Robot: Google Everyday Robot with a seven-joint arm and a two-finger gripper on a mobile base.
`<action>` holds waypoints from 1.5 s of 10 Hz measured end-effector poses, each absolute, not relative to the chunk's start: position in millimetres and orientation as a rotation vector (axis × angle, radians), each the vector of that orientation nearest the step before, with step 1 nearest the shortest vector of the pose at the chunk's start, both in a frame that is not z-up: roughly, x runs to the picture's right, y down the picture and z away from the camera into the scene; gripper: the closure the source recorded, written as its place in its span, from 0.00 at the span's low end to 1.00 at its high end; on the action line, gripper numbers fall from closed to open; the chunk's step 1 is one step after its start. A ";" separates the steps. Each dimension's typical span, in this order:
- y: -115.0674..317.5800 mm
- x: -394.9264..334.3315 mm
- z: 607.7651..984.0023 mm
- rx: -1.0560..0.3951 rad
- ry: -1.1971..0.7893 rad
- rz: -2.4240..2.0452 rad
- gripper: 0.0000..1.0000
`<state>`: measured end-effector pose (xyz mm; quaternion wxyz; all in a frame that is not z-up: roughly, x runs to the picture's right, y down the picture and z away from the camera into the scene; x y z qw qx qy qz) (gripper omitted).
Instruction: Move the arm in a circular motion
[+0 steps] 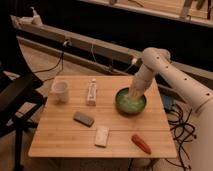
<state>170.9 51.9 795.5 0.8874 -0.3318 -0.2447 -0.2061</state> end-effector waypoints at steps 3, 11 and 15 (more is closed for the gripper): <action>56.5 180.7 793.0 -0.688 -0.505 -0.439 0.59; 71.2 185.4 806.3 -0.689 -0.500 -0.419 0.59; 61.7 173.4 800.3 -0.677 -0.499 -0.441 0.59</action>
